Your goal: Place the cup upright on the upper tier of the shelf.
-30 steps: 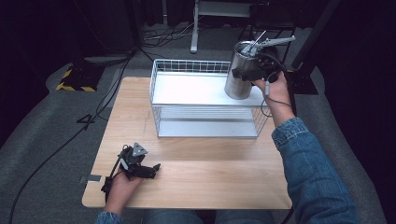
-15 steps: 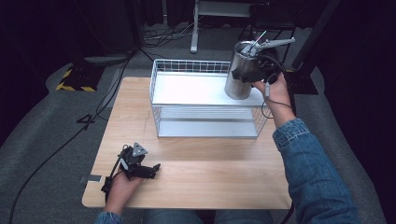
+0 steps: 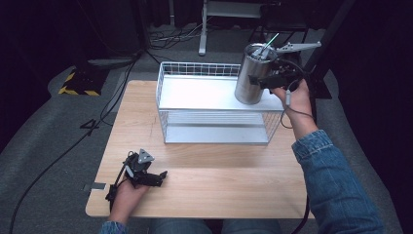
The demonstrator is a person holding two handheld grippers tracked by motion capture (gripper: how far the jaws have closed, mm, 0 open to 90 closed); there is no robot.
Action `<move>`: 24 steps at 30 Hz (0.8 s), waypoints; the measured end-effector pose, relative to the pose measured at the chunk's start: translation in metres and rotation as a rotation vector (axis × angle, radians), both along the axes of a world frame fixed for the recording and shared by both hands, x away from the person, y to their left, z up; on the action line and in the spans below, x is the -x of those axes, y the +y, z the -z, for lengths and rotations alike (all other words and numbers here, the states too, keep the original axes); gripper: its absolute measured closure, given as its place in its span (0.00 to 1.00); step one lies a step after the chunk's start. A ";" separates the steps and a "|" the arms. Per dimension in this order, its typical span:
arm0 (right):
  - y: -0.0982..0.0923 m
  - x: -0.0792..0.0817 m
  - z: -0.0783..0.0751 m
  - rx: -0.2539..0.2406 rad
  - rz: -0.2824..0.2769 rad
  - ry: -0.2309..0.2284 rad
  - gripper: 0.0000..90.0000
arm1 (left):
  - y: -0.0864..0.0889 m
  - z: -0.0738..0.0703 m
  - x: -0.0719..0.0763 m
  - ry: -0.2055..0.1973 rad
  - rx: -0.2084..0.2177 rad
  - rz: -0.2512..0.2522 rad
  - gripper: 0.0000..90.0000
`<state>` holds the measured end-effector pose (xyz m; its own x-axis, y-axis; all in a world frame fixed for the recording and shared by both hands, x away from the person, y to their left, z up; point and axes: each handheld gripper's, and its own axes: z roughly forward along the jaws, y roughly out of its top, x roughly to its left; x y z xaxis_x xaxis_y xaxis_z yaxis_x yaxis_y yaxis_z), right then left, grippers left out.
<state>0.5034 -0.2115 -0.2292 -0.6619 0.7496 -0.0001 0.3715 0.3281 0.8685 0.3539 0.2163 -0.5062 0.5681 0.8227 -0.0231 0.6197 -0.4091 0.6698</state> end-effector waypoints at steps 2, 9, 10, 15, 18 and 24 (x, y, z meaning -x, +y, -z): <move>-0.004 0.006 -0.002 -0.007 -0.008 -0.009 0.00 | 0.000 0.000 0.000 0.001 -0.001 0.000 0.03; -0.014 0.031 -0.007 -0.042 -0.056 -0.028 0.00 | 0.000 0.000 0.000 -0.001 0.002 -0.002 0.03; -0.015 0.035 -0.008 -0.044 -0.064 -0.032 0.00 | 0.000 0.000 0.000 -0.001 -0.004 0.000 0.03; -0.020 0.060 -0.011 -0.045 -0.102 -0.053 0.00 | 0.000 0.000 0.000 0.002 -0.001 0.000 0.03; -0.022 0.066 -0.009 -0.041 -0.115 -0.056 0.00 | 0.000 0.000 0.000 -0.003 -0.002 -0.001 0.03; -0.028 0.087 0.001 -0.046 -0.149 -0.060 0.00 | 0.000 0.000 0.001 0.001 -0.003 -0.002 0.03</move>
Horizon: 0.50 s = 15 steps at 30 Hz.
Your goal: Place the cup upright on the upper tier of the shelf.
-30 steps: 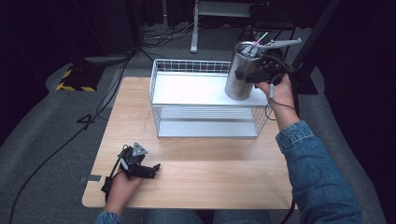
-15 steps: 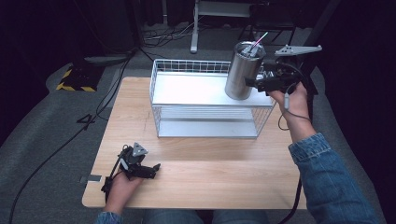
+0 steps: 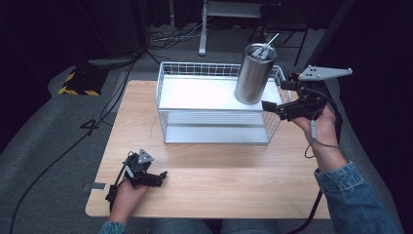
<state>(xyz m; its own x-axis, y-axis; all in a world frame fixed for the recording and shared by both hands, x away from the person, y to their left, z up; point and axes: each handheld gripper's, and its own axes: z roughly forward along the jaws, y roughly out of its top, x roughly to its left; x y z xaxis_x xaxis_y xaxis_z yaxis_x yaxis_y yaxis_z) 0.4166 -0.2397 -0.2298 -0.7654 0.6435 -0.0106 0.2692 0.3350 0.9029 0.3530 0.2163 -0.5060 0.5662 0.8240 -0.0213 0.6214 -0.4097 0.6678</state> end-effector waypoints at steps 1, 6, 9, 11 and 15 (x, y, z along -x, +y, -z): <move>-0.003 0.007 0.004 -0.016 -0.017 -0.010 0.00 | 0.000 0.000 0.000 -0.003 0.001 -0.001 0.03; -0.006 0.019 0.013 -0.029 -0.049 -0.018 0.01 | 0.000 0.000 0.000 -0.003 0.001 -0.001 0.03; -0.007 0.028 0.020 -0.010 -0.061 -0.010 0.01 | 0.000 0.000 0.000 -0.003 0.001 -0.001 0.03; -0.007 0.033 0.023 -0.003 -0.071 -0.006 0.01 | 0.000 0.000 0.000 -0.002 0.001 -0.001 0.03; -0.007 0.043 0.032 0.008 -0.089 0.002 0.04 | 0.000 0.000 0.000 0.001 0.000 0.001 0.03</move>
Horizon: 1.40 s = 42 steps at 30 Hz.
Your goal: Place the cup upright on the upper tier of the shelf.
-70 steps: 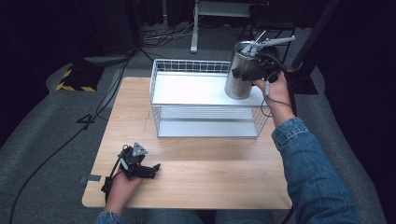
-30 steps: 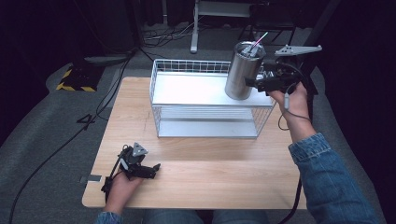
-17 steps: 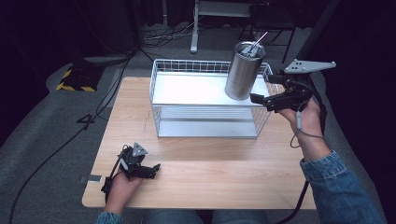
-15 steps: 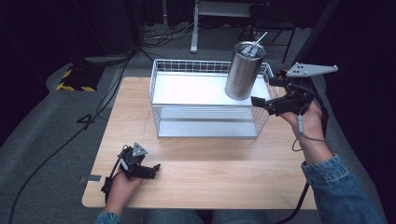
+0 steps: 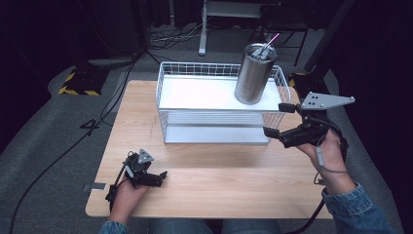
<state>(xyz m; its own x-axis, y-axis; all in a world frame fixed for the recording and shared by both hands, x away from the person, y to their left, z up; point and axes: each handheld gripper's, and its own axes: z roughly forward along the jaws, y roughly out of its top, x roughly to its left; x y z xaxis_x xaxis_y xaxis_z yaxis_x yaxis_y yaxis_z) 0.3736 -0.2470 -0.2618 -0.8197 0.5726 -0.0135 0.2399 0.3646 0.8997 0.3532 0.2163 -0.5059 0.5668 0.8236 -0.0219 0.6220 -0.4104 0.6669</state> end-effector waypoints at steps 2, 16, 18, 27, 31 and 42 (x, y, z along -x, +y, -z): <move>0.000 0.004 0.006 -0.001 -0.009 0.007 0.04 | 0.000 0.000 0.000 0.000 0.000 0.000 0.03; 0.000 0.018 0.063 0.048 -0.034 0.092 0.11 | 0.000 0.000 0.000 0.000 0.000 0.000 0.03; -0.001 0.020 0.071 0.048 -0.033 0.101 0.11 | 0.000 0.000 0.000 0.000 0.000 0.000 0.03; 0.002 0.025 0.108 0.056 -0.006 0.130 0.17 | 0.000 0.000 0.000 0.000 0.001 -0.001 0.03; 0.004 0.027 0.124 0.060 0.010 0.137 0.17 | 0.000 0.000 0.000 0.000 0.000 0.000 0.03; 0.007 0.029 0.158 0.093 0.046 0.168 0.17 | 0.000 0.000 0.000 0.000 0.000 0.000 0.03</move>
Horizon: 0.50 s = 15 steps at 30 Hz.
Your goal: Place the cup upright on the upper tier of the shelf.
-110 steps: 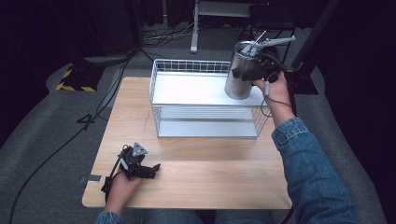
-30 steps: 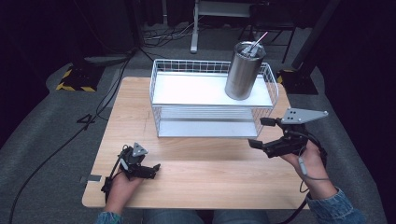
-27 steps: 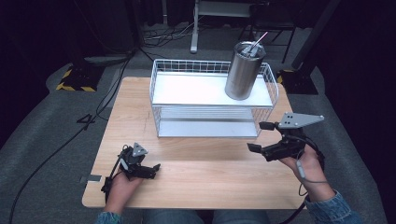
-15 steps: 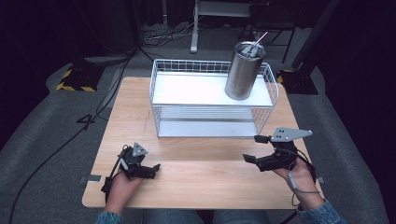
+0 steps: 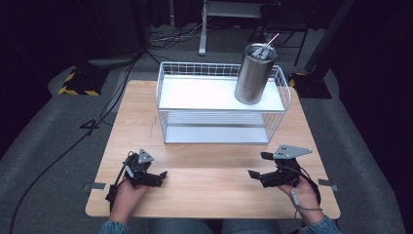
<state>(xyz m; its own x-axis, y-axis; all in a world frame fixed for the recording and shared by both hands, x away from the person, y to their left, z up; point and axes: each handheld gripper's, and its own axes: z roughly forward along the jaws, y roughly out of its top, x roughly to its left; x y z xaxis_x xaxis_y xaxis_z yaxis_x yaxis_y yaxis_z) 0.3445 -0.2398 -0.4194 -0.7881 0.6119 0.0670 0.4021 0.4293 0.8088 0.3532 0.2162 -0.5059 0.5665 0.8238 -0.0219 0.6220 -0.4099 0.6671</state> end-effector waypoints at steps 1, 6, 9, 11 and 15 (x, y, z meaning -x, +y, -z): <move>0.000 0.000 0.003 0.004 0.004 -0.001 0.17 | 0.000 0.000 0.000 0.000 0.000 0.000 0.03; 0.002 0.000 0.016 0.041 0.015 -0.005 0.17 | 0.000 0.000 0.000 0.000 0.000 0.000 0.03; 0.003 -0.001 0.025 0.037 0.025 0.036 0.17 | 0.000 0.000 0.000 0.000 0.000 0.000 0.03; 0.005 -0.001 0.029 0.044 0.026 0.045 0.17 | 0.000 0.000 0.000 0.000 0.000 0.000 0.03; 0.007 -0.001 0.038 0.066 0.026 0.040 0.17 | 0.000 0.000 0.000 0.000 0.000 0.000 0.03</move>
